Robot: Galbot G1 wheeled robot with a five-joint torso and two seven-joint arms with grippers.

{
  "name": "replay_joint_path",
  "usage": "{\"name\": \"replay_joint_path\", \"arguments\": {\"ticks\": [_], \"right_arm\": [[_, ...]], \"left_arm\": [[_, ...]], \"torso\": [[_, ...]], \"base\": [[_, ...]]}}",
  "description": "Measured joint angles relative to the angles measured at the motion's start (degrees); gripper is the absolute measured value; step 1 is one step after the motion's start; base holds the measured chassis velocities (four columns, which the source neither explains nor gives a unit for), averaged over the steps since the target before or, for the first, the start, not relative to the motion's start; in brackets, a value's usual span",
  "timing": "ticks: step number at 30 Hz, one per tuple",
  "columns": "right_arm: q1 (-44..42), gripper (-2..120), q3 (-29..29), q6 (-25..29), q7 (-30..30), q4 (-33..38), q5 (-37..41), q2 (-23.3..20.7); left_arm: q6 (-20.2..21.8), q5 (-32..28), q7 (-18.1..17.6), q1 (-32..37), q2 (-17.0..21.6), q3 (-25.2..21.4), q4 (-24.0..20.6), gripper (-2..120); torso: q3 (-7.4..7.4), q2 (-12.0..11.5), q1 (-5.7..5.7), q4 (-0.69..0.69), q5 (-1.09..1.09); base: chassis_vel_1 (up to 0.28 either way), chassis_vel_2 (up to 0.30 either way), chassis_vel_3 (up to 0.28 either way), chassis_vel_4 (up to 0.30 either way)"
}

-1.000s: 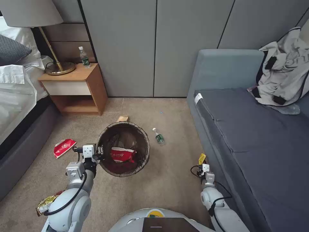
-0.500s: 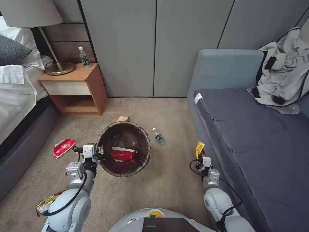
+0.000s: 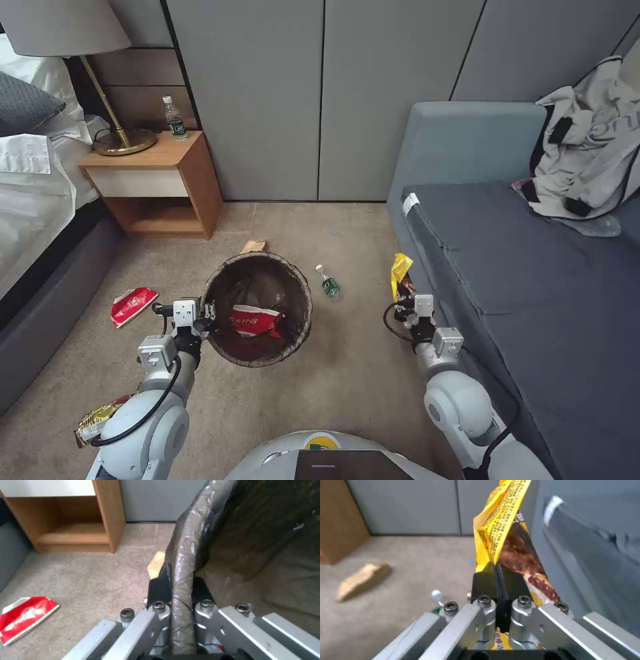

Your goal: Pick up the trash bin, then pick up the garbage from the floor and place it into the trash bin.

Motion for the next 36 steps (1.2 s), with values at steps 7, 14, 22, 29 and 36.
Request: {"name": "replay_joint_path", "arguments": {"ticks": [7, 14, 22, 29, 36], "right_arm": [[2.6, 0, -0.3, -2.9, -1.2, 7.7, 5.6, -3.4], [8.2, 0, -3.5, -5.5, -2.7, 11.4, 11.9, -5.9], [17.6, 0, -7.3, -8.6, -6.4, 12.0, 19.3, -10.2], [24.2, 0, -11.0, -11.0, -10.4, 12.2, 22.9, -12.1], [26.6, 0, -16.2, -11.7, -13.4, 12.4, 23.2, -11.9]], "left_arm": [[0.4, 0.3, 0.1, -0.2, 0.0, 0.3, 0.4, 0], [0.5, 0.5, 0.5, -0.3, 0.1, 0.4, 0.5, 0], [0.6, 0.5, 0.5, -0.2, 0.2, 0.4, 0.6, 0], [0.6, 0.7, 0.5, -0.2, 0.2, 0.4, 0.8, 0], [0.7, 0.7, 0.7, -0.2, 0.3, 0.6, 1.1, 0]], "torso": [[0.0, 0.0, 0.0, 0.0, -0.01], [0.0, 0.0, 0.0, 0.0, 0.0], [0.0, 0.0, 0.0, 0.0, 0.0], [0.0, 0.0, 0.0, 0.0, 0.0], [0.0, 0.0, 0.0, -0.01, 0.0]], "base": [[0.0, 0.0, 0.0, 0.0], [0.0, 0.0, 0.0, 0.0], [0.0, 0.0, 0.0, 0.0], [0.0, 0.0, 0.0, 0.0], [0.0, 0.0, 0.0, 0.0]]}}
